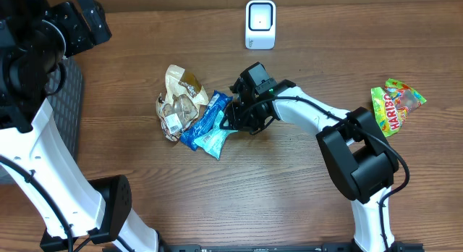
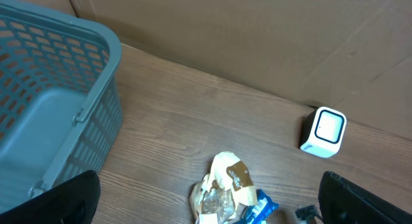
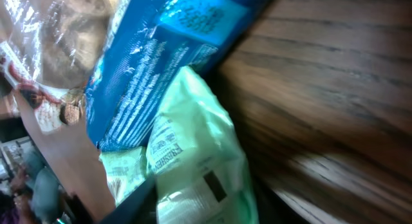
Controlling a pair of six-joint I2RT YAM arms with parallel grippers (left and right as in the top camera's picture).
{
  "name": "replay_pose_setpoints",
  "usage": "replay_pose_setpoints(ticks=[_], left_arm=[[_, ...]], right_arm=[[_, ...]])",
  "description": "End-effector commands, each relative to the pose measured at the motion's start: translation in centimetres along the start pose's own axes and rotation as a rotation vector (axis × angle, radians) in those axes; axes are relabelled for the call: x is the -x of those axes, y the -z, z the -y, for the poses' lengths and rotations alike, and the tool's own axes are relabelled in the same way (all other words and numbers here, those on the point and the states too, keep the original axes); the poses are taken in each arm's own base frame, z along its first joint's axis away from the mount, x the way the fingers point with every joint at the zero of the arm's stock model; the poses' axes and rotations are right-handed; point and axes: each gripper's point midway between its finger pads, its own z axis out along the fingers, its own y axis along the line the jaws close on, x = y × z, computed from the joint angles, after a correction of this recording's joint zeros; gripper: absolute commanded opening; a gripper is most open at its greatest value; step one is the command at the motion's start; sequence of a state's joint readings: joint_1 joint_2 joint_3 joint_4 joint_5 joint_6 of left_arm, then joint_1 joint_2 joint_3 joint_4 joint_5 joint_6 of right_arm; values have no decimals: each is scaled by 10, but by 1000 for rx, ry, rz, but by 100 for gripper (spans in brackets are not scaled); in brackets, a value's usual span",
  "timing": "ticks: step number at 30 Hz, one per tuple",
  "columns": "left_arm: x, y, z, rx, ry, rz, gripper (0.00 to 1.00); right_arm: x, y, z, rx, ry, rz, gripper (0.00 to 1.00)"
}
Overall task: Scan the item barcode
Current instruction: 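Move the right gripper to the light green packet and grasp it, then lift the light green packet toward the white scanner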
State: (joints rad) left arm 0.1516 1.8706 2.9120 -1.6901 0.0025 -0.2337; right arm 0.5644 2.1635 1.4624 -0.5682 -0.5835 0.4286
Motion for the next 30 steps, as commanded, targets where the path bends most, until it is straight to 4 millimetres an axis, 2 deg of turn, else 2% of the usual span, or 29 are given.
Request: replay_pose_setpoints(ticks=[1, 2, 4, 6, 8, 9, 11, 13, 17, 21, 26, 28, 30], left_arm=[[1, -3, -4, 17, 9, 0, 100], [1, -3, -4, 17, 9, 0, 100], [1, -3, -4, 17, 9, 0, 100], [1, -3, -4, 17, 9, 1, 100], [1, -3, -4, 17, 9, 0, 100], [1, -3, -4, 17, 9, 0, 100], [1, -3, -4, 17, 9, 0, 100], [1, -3, -4, 17, 9, 1, 100], [1, -3, -4, 17, 9, 1, 100], [1, -3, -4, 17, 9, 1, 100], [1, -3, -4, 17, 9, 0, 100], [1, -3, -4, 17, 9, 1, 100], [1, -3, -4, 17, 9, 1, 100]], right_arm=[[7, 3, 15, -27, -93, 22, 13], [8, 4, 14, -17, -97, 19, 4], [10, 10, 16, -13, -110, 19, 4], [16, 23, 17, -18, -83, 37, 4], [30, 51, 29, -126, -71, 123, 4], [33, 58, 32, -162, -57, 150, 4], [48, 95, 40, -322, -7, 276, 4], [67, 149, 47, -543, 15, 476, 4], [103, 235, 42, -895, 97, 843, 4], [126, 264, 33, -1042, 199, 978, 4], [133, 290, 29, -1136, 190, 1079, 4], [133, 291, 28, -1137, 202, 1071, 4], [122, 269, 17, -1044, 259, 966, 3]])
